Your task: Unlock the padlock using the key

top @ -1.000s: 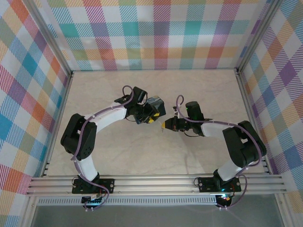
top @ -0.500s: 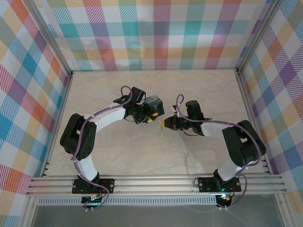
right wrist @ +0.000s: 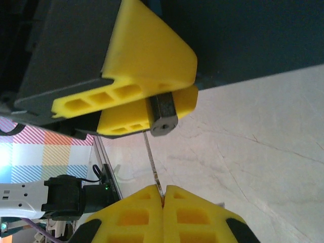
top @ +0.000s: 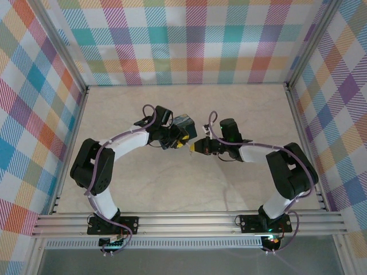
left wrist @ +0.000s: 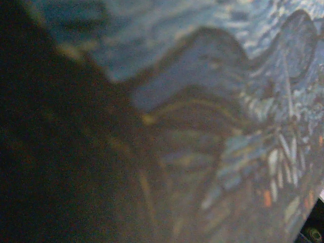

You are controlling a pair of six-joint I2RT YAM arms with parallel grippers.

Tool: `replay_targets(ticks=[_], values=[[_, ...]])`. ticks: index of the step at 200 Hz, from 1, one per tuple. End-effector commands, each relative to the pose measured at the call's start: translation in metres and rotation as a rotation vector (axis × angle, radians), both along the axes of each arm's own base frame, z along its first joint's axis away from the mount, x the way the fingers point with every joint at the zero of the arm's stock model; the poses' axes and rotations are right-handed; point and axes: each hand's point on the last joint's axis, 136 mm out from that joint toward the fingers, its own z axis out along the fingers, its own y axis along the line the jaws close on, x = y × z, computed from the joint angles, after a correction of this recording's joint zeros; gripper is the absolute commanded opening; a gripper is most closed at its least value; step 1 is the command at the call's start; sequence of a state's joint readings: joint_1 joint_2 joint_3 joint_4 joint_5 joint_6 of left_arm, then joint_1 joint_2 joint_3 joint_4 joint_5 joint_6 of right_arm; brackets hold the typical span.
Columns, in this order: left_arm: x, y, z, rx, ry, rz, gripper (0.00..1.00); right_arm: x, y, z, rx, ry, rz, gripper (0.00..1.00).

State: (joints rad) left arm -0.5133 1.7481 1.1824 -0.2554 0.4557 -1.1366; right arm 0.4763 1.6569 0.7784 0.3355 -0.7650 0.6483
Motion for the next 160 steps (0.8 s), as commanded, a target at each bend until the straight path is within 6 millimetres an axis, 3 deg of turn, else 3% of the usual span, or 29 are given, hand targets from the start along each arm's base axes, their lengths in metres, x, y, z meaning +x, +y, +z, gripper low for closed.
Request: replay_targets(ticks=[1,93,160], values=[[0.002,-0.001,0.032,-0.062,-0.067,-0.012,0.06,0.004,0.007,0.008,0.024,-0.017,0.016,0.00],[-0.001,0.011,0.033,-0.058,-0.069,0.008,0.06,-0.004,-0.001,-0.001,-0.001,-0.007,0.004,0.00],[-0.001,0.010,0.034,-0.066,-0.073,0.008,0.06,0.003,0.007,0.015,0.038,-0.032,0.017,0.00]])
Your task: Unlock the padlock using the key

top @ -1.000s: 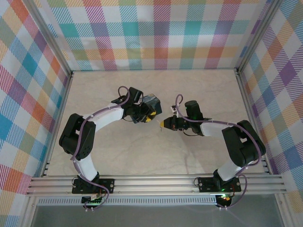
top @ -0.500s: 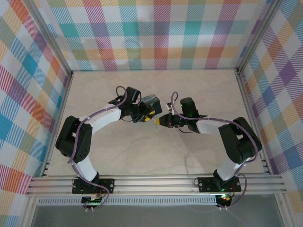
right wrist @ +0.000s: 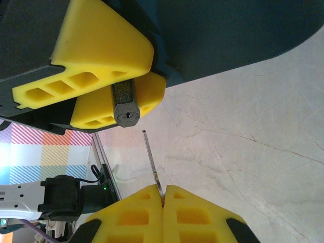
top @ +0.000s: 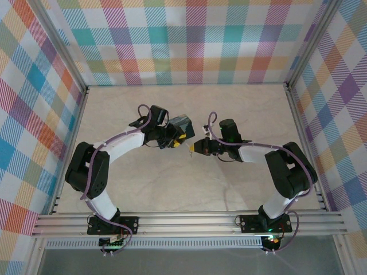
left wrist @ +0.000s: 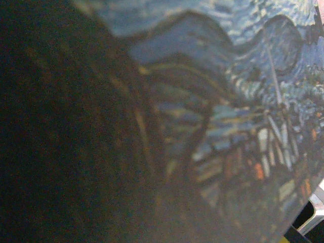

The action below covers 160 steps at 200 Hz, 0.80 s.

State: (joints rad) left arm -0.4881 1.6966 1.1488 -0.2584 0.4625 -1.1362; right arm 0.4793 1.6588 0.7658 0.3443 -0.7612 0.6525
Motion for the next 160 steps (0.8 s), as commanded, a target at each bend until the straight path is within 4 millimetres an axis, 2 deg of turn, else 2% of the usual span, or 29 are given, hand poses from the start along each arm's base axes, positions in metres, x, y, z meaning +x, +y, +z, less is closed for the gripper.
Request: replay_targets(ticks=[1,87,160], values=[[0.001,-0.003,0.025,-0.054,-0.062,-0.012,0.06,0.005,0.007,0.019,0.042,-0.040,0.018,0.00],[0.000,-0.002,0.031,-0.063,-0.072,-0.009,0.05,0.012,0.016,0.019,0.053,-0.031,0.025,0.00],[0.001,-0.005,0.032,-0.070,-0.086,-0.024,0.03,0.011,0.021,0.031,0.082,-0.043,0.043,0.00]])
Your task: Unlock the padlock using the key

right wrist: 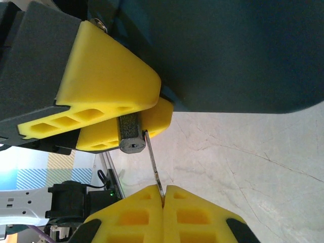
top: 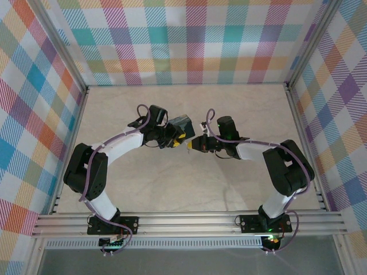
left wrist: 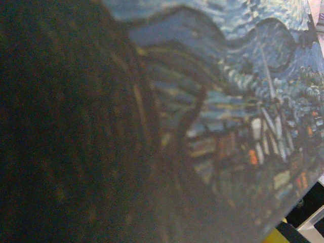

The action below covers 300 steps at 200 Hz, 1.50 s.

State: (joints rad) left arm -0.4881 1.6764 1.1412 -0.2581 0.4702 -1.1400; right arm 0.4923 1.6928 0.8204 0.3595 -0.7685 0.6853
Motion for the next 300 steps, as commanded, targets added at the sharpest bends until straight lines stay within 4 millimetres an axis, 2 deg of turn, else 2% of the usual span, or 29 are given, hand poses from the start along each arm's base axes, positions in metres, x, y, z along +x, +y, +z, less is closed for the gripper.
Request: replay_targets(ticks=[1,42,91,107,130,154,202,239,254,278,300], values=[[0.004,-0.005,0.026,-0.058,-0.081,-0.023,0.03,0.002,0.010,0.021,0.057,-0.042,0.035,0.00],[0.000,-0.011,0.040,-0.065,-0.165,-0.105,0.01,0.008,0.011,0.021,0.085,0.021,0.008,0.00],[-0.014,-0.020,0.044,-0.070,-0.205,-0.220,0.00,0.016,0.016,0.043,0.153,0.023,-0.003,0.00],[-0.020,-0.028,0.039,-0.067,-0.175,-0.227,0.00,0.018,0.021,0.055,0.176,0.005,-0.002,0.01],[-0.023,-0.034,0.020,-0.102,-0.078,-0.167,0.00,0.020,0.031,0.081,0.244,-0.025,0.000,0.07],[-0.019,-0.032,0.012,-0.163,-0.024,-0.066,0.00,0.017,0.038,0.092,0.251,-0.032,-0.002,0.19],[-0.004,0.003,0.028,-0.133,-0.038,0.077,0.00,0.004,0.021,0.080,0.152,-0.025,-0.048,0.31],[-0.001,0.017,0.030,-0.107,-0.040,0.099,0.00,-0.002,-0.005,0.063,0.000,-0.038,-0.106,0.41],[0.000,0.020,0.031,-0.103,-0.041,0.106,0.00,-0.005,-0.013,0.061,-0.031,-0.048,-0.116,0.42],[0.001,0.022,0.031,-0.098,-0.047,0.113,0.00,-0.011,-0.014,0.059,-0.027,-0.048,-0.097,0.38],[0.000,0.028,0.030,-0.038,-0.062,0.099,0.00,-0.017,-0.016,0.046,-0.049,-0.046,-0.083,0.36]])
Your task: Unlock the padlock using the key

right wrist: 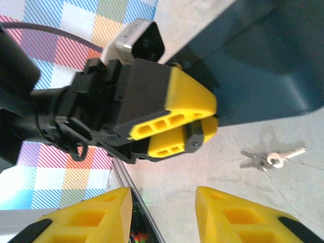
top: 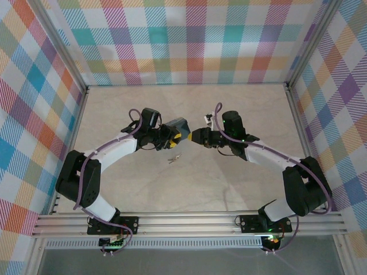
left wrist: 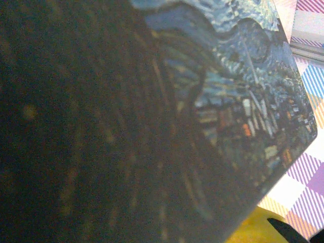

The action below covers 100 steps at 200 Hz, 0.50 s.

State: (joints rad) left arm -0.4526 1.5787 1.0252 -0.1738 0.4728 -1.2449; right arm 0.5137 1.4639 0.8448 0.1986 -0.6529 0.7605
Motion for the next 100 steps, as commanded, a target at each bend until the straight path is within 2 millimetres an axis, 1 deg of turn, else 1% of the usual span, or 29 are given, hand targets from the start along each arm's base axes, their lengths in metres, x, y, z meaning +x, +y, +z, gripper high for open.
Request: replay_targets(ticks=[1,5,7,17,25,37,56,80,100], values=[[0.005,0.009,0.023,0.036,-0.073,-0.002,0.00,-0.010,-0.007,-0.019,-0.056,-0.001,0.018,0.36],[0.005,0.012,0.023,0.065,-0.085,-0.010,0.00,-0.011,-0.009,-0.024,-0.070,0.002,0.020,0.35],[0.003,0.016,0.020,0.090,-0.072,-0.012,0.00,-0.011,-0.009,-0.026,-0.076,0.003,0.020,0.35],[0.001,0.027,0.015,0.180,-0.084,-0.029,0.00,-0.014,-0.012,-0.039,-0.111,0.013,0.026,0.33],[0.001,0.032,0.012,0.218,-0.092,-0.034,0.00,-0.016,-0.012,-0.051,-0.139,0.017,0.037,0.32],[0.002,0.034,0.007,0.217,-0.092,-0.044,0.00,-0.021,-0.013,-0.072,-0.191,0.044,0.044,0.31],[0.004,0.034,-0.006,0.226,-0.072,-0.057,0.00,-0.025,-0.011,-0.094,-0.207,0.094,0.046,0.29],[0.008,0.031,-0.018,0.233,-0.058,-0.068,0.00,-0.023,-0.005,-0.099,-0.181,0.098,0.037,0.29],[0.015,0.027,-0.023,0.228,-0.050,-0.066,0.00,-0.022,0.002,-0.097,-0.182,0.099,0.051,0.29]])
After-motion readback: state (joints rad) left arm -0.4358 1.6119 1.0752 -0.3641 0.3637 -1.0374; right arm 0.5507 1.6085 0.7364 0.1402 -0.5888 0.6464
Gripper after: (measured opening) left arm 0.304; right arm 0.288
